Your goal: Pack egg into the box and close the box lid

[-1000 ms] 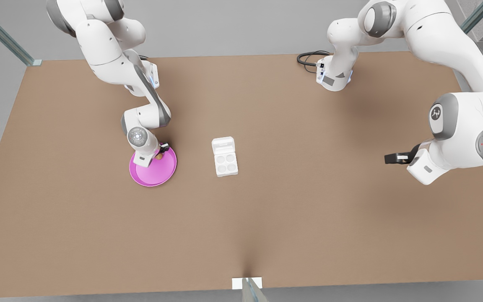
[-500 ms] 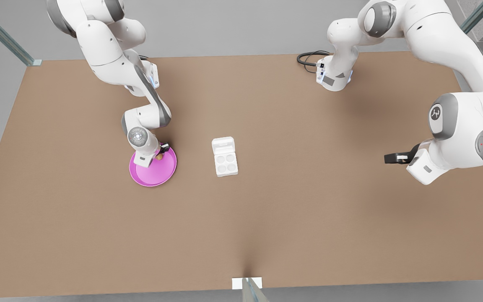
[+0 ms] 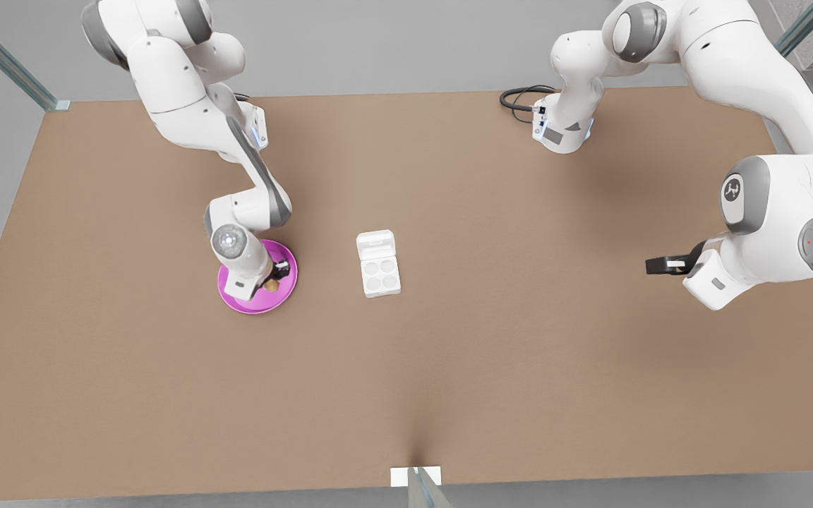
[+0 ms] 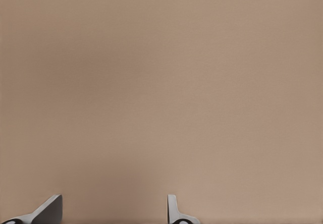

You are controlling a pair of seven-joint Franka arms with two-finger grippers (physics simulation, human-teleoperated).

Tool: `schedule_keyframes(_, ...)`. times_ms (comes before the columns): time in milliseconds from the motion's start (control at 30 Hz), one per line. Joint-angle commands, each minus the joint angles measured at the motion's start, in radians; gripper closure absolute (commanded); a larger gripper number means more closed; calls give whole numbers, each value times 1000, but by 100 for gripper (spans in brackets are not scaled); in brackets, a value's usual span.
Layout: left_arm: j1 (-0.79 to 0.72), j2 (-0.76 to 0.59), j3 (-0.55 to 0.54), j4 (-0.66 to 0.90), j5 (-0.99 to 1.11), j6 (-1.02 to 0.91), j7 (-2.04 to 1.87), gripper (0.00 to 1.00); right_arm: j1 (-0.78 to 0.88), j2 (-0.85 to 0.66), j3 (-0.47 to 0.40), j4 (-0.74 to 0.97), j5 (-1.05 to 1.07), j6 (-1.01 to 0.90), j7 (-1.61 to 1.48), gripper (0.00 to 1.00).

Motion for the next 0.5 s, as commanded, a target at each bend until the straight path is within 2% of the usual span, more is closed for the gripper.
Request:
schedule_keyframes(0, 0, 0, 0, 0, -1, 0, 0, 0, 1, 5, 4, 7, -11, -3, 15, 43)
schedule_keyframes(167, -2, -2, 0, 0, 0, 0, 0, 0, 182, 91, 12, 159, 141, -12, 156, 43)
schedule_keyframes(300, 0, -3, 0, 0, -1, -2, 0, 0, 241, 212, 99, 345, 181, -10, 324, 43)
schedule_keyframes(467, -6, -5, -3, 0, 0, -2, -6, 0, 257, 227, 101, 352, 183, -10, 335, 43)
